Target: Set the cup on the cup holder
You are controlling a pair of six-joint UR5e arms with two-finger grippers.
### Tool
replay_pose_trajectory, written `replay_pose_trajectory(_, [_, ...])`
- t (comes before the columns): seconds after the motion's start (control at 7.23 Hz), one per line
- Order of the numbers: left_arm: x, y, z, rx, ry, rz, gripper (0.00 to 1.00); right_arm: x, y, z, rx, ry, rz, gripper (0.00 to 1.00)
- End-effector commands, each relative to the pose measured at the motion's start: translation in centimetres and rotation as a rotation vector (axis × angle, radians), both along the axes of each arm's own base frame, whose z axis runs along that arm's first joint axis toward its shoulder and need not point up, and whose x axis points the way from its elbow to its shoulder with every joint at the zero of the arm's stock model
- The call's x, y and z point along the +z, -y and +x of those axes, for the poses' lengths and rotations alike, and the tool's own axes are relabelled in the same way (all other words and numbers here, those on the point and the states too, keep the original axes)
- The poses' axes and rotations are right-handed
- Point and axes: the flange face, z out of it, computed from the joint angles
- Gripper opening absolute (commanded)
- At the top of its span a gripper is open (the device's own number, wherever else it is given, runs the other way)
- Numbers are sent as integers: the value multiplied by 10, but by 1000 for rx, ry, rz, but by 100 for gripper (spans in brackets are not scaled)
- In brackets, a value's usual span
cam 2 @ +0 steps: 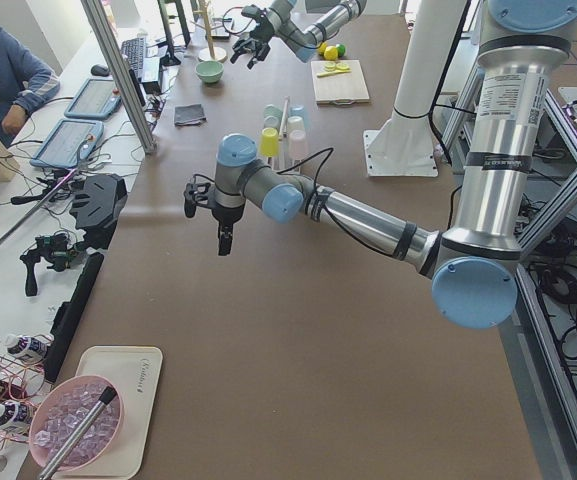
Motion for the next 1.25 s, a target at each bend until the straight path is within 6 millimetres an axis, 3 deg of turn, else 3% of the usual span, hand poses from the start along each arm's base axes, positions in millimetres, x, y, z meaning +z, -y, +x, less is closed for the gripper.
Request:
replay_pose_trajectory(0.0, [58, -30, -76, 47, 23, -73, 98, 15, 22, 9, 27, -160, -186, 100])
replay_pose_trajectory(0.14, [73, -38, -95, 104, 28, -82, 98, 26, 27, 19, 35, -218, -284, 100])
replay_pose_trajectory(0.42, [81, -51, -90, 125, -77, -87, 98, 71, 39, 35, 66, -387, -553, 100])
replay_pose_trajectory(0.69, [76, -47, -91, 160, -66, -29, 98, 122, 49, 82, 23, -469, -808, 100])
replay_pose_trajectory(0.97, [69, -43, -88, 248, -52, 64, 98, 167, 48, 149, -37, -484, -1052, 100])
replay_pose_trajectory(1.11, [70, -46, -88, 248, -52, 61, 98, 208, 36, 191, -87, -517, -1064, 100])
